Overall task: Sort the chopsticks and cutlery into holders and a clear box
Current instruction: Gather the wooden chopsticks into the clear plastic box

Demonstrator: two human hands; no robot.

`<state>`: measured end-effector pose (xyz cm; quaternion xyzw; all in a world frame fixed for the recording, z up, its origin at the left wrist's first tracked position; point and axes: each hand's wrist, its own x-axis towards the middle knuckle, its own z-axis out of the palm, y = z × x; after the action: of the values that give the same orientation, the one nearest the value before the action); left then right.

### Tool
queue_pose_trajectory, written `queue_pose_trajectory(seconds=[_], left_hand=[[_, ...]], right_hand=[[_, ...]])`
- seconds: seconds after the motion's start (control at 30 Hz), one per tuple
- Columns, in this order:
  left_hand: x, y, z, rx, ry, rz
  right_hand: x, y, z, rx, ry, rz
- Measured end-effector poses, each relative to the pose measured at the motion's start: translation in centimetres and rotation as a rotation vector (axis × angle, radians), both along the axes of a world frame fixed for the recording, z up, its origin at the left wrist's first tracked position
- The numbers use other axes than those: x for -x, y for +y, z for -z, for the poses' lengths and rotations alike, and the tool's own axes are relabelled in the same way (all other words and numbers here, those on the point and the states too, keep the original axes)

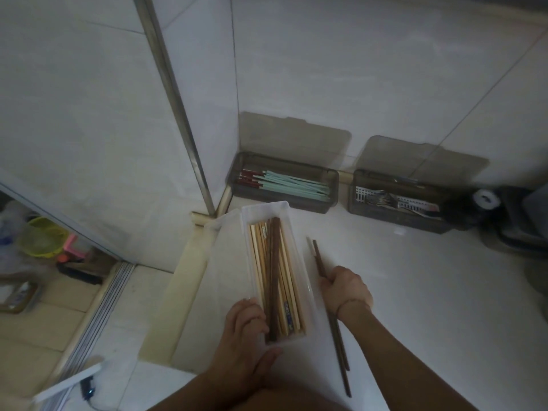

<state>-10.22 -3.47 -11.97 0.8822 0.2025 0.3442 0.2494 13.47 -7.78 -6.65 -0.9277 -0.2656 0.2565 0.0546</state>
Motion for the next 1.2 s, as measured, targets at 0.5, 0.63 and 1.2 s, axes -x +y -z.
queue_pose_trajectory(seconds=[0.5,0.63,1.2], left_hand=[[-0.4,0.0,0.0,-0.085,-0.035,-0.022],[-0.2,0.0,0.5,-0.095,-0.014,-0.018],[-0.1,-0.1,0.5,-0.058,0.017,0.001]], right_hand=[[2.7,6.2,-8.4,-0.831,0.143,-0.185],[5.8,7.1,-5.8,-0.489,0.202,-0.448],[3.1,2.3,-5.1,-0.723,-0.209,-0.314]])
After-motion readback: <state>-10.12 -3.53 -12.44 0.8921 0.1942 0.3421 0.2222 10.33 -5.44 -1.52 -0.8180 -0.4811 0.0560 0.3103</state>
